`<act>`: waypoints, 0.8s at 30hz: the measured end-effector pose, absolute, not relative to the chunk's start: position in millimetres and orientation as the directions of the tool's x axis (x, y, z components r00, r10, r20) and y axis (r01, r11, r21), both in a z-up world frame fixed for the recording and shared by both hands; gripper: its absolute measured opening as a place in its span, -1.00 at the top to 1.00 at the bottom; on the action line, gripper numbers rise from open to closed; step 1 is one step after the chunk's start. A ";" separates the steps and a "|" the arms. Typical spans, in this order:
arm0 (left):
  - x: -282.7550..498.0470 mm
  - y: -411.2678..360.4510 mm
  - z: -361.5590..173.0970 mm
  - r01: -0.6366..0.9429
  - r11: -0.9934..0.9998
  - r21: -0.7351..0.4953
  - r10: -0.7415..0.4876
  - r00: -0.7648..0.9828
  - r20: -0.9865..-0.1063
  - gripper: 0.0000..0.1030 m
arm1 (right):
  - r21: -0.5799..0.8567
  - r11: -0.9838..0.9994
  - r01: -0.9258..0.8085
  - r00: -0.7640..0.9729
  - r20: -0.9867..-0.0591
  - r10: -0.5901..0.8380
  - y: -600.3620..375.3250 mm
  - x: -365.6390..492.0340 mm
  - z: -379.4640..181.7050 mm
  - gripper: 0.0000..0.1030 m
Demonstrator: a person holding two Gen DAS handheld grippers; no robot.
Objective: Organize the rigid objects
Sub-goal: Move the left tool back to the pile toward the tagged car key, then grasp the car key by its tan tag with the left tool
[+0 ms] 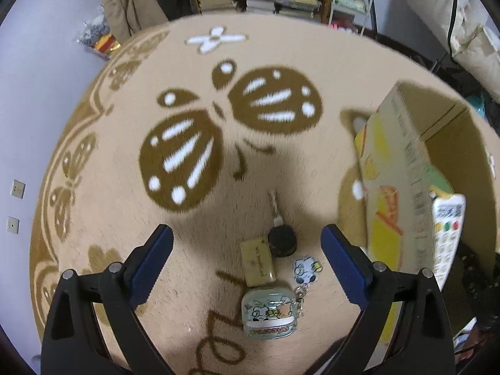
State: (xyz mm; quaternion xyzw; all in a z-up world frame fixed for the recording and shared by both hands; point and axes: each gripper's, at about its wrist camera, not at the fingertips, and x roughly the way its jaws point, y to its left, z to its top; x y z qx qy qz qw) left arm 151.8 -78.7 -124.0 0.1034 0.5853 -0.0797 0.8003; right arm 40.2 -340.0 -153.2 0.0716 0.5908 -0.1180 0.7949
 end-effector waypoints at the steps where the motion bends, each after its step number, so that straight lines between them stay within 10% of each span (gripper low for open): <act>1: 152.8 -79.4 -131.3 0.254 0.965 0.069 -0.007 0.286 -0.958 -0.84 | -0.025 0.962 0.272 0.274 -0.956 -0.103 -340.1 40.2 -153.3 0.90; 18: 147.6 -82.4 -199.9 0.194 0.979 0.060 0.027 0.167 -0.986 -0.64 | -0.024 0.962 0.271 0.272 -0.957 -0.101 -339.0 40.4 -155.1 0.90; 24: 143.5 -80.0 -200.5 0.225 0.974 0.007 -0.022 0.126 -0.992 -0.26 | -0.024 0.962 0.270 0.272 -0.957 -0.101 -339.3 40.3 -154.8 0.90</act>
